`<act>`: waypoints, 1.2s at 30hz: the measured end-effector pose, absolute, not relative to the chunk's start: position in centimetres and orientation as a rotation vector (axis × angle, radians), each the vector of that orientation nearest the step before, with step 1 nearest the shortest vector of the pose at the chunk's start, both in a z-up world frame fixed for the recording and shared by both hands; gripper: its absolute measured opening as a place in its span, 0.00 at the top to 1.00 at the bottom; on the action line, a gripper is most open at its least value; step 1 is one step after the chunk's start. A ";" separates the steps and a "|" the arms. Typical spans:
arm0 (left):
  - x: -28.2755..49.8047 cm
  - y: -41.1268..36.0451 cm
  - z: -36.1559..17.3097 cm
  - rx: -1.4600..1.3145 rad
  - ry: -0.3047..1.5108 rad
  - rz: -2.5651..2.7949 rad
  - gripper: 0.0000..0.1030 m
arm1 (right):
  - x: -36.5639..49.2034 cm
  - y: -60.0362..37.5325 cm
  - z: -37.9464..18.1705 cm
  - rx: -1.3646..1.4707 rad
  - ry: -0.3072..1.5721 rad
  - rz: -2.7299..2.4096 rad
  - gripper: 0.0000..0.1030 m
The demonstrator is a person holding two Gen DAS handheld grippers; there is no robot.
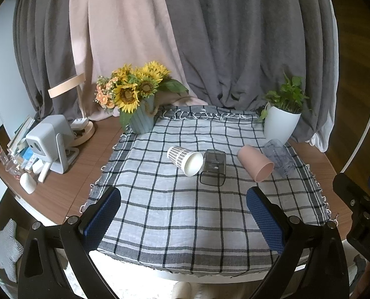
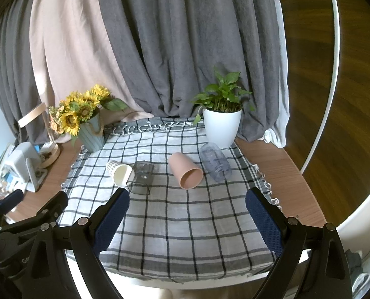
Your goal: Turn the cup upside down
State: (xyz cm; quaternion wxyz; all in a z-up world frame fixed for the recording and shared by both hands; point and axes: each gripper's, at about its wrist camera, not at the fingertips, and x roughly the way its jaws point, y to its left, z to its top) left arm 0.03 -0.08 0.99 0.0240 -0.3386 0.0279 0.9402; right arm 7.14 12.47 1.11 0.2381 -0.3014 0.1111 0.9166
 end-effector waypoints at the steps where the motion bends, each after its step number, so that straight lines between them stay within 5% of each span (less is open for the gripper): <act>1: 0.0 -0.1 1.0 -1.046 0.087 2.910 0.00 | 7.1 12.5 1.1 -0.824 0.305 2.512 0.08; 36: -4.8 -0.2 -1.8 -1.178 0.089 2.815 0.00 | 3.1 13.5 -1.1 -0.943 0.326 2.502 0.08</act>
